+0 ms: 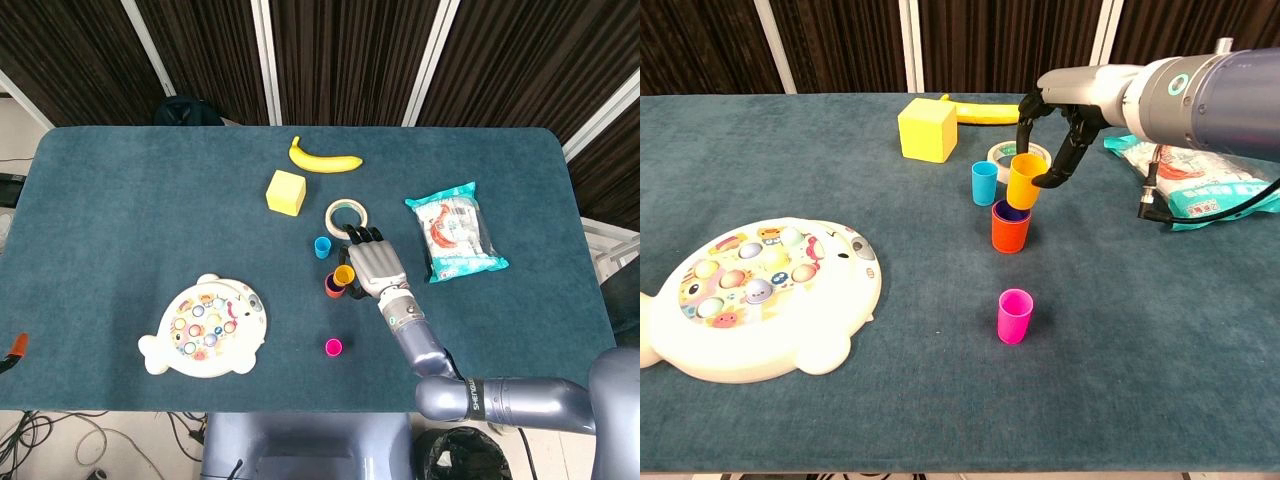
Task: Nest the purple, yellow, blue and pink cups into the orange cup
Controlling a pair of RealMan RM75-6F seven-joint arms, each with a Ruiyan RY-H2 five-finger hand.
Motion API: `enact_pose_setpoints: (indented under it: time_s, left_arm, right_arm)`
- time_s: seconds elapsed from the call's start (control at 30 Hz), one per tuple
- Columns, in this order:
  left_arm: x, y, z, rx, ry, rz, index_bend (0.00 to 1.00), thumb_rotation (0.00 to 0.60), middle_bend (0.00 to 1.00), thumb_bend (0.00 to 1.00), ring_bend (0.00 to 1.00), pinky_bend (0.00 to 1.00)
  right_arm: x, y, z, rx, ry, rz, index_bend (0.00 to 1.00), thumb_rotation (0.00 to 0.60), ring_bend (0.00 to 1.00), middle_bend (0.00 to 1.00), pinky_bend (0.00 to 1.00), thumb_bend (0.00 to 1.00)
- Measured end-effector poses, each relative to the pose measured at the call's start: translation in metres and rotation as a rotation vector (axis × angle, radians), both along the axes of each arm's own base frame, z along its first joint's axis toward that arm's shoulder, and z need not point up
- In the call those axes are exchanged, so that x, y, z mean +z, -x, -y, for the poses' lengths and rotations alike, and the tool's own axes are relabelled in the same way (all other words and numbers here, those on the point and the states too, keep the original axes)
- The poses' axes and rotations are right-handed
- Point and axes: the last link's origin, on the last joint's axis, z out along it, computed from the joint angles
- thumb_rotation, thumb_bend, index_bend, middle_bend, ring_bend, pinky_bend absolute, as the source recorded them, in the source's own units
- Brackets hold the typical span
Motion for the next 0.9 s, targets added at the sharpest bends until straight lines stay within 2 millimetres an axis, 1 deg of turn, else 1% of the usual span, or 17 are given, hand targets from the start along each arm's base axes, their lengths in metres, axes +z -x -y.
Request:
enact_pose_setpoints:
  time_s: [0.37, 0.73, 0.8, 0.9]
  left_arm:
    - [0.0, 0.0, 0.0, 0.001, -0.001, -0.001, 0.04, 0.6, 0.05, 0.3, 0.0, 0.0]
    - [0.0, 0.0, 0.0, 0.001, -0.001, 0.0, 0.04, 0.6, 0.05, 0.3, 0.0, 0.0]
    - [0.0, 0.0, 0.0, 0.001, -0.001, -0.001, 0.04, 0.6, 0.05, 0.3, 0.0, 0.0]
    - [0.0, 0.0, 0.0, 0.002, -0.001, -0.001, 0.04, 0.6, 0.05, 0.3, 0.0, 0.0]
  right_arm:
    - [-0.009, 0.005, -0.001, -0.011, -0.018, -0.015, 0.45, 0.6, 0.08, 0.0, 0.09, 0.4]
    - [-0.016, 0.005, -0.002, -0.014, -0.031, -0.012, 0.45, 0.6, 0.08, 0.0, 0.09, 0.4]
    - [-0.017, 0.006, -0.002, -0.015, -0.033, -0.012, 0.41, 0.6, 0.08, 0.0, 0.09, 0.4]
    - [-0.019, 0.007, -0.003, -0.018, -0.037, -0.016, 0.31, 0.6, 0.08, 0.0, 0.09, 0.4]
